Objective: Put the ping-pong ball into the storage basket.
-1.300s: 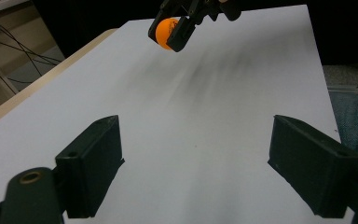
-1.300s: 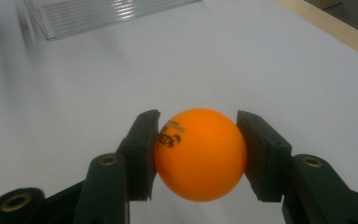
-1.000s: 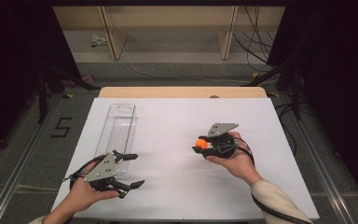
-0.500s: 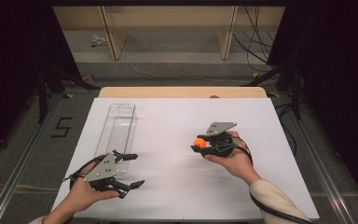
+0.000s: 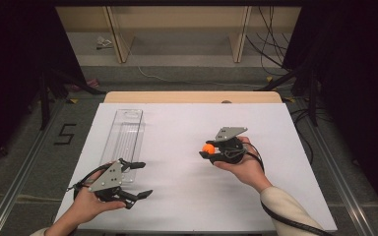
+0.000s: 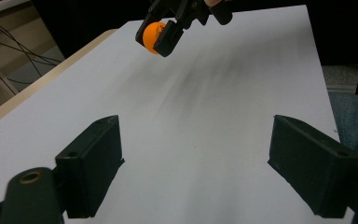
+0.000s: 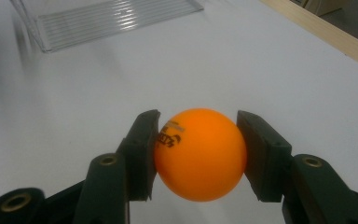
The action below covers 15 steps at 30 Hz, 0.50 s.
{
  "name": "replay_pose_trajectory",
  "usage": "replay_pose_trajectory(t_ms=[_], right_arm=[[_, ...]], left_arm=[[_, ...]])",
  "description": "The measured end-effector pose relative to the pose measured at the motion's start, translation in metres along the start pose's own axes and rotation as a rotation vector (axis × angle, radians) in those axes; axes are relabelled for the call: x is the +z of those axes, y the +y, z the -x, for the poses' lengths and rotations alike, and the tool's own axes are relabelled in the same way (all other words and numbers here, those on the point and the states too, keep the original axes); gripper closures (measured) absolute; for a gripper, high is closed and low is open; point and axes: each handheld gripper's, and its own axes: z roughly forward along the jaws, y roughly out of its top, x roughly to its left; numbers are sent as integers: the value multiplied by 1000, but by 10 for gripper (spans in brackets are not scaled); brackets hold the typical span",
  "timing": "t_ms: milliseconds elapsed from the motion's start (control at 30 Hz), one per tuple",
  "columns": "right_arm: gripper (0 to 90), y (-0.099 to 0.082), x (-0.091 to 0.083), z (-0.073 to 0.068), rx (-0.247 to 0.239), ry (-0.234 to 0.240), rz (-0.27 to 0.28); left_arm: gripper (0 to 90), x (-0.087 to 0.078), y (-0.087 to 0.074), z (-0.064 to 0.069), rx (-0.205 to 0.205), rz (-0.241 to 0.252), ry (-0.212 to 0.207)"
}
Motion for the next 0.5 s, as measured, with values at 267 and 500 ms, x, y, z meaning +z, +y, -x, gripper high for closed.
replay_pose_trajectory(t_ms=[267, 500], right_arm=[[514, 1, 2, 0, 2, 0, 3], [514, 3, 4, 0, 0, 3, 3]], left_arm=[[169, 0, 0, 0, -1, 0, -2], [169, 0, 0, 0, -2, 0, -4]])
